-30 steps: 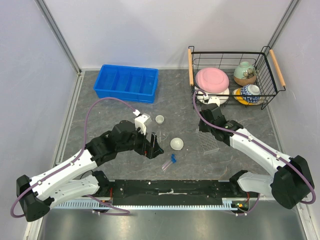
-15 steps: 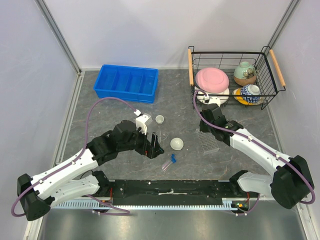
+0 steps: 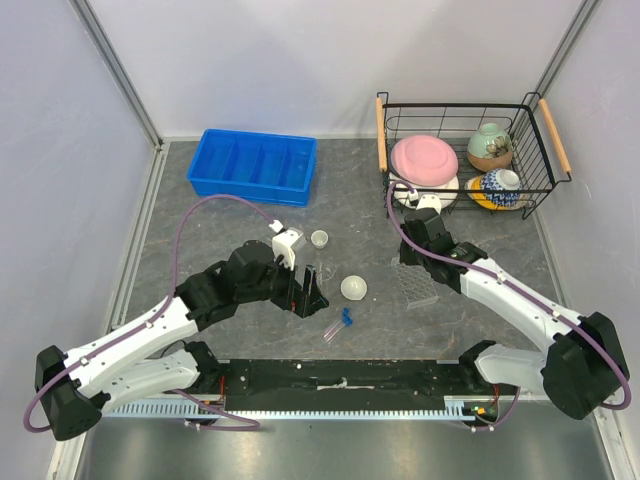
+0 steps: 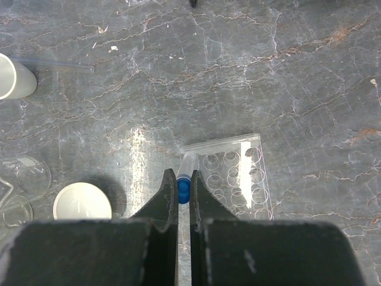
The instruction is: Organize the chemistry lab equipment
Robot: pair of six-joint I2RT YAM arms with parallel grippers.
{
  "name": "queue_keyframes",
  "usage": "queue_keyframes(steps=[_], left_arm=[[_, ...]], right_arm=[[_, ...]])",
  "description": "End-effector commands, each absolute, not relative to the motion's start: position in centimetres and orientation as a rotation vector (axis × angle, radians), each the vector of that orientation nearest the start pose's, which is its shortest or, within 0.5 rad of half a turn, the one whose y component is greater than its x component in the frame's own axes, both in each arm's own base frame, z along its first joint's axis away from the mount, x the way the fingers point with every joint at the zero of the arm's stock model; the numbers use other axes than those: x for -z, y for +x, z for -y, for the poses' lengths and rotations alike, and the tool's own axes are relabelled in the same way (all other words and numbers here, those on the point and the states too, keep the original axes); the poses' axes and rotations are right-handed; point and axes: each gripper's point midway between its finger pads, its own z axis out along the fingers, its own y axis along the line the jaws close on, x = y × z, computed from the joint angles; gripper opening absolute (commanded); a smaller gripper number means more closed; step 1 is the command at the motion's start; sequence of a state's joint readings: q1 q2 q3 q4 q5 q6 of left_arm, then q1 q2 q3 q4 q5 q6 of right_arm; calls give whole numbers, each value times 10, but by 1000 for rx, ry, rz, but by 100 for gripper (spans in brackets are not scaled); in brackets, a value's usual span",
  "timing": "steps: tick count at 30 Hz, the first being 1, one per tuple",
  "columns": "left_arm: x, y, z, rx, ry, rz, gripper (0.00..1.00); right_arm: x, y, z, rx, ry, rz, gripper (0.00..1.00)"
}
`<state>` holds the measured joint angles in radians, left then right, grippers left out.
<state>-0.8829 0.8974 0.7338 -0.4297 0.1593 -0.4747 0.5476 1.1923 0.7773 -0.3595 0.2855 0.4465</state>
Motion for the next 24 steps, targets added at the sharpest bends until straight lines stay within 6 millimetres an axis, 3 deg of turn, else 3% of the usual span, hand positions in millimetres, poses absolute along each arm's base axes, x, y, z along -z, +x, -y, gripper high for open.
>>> queue_keyframes(steps=[1, 15, 24], left_arm=[[-179, 152, 258, 946, 532, -2210, 100], [-176, 151, 260, 958, 535, -2215, 100], [-178, 150, 259, 965, 532, -2209, 100]], right_arm=[[-102, 278, -135, -157, -12, -2366, 0], [-112, 274, -134, -174, -19, -2354, 0], [-95, 271, -135, -169, -33, -2394, 0]])
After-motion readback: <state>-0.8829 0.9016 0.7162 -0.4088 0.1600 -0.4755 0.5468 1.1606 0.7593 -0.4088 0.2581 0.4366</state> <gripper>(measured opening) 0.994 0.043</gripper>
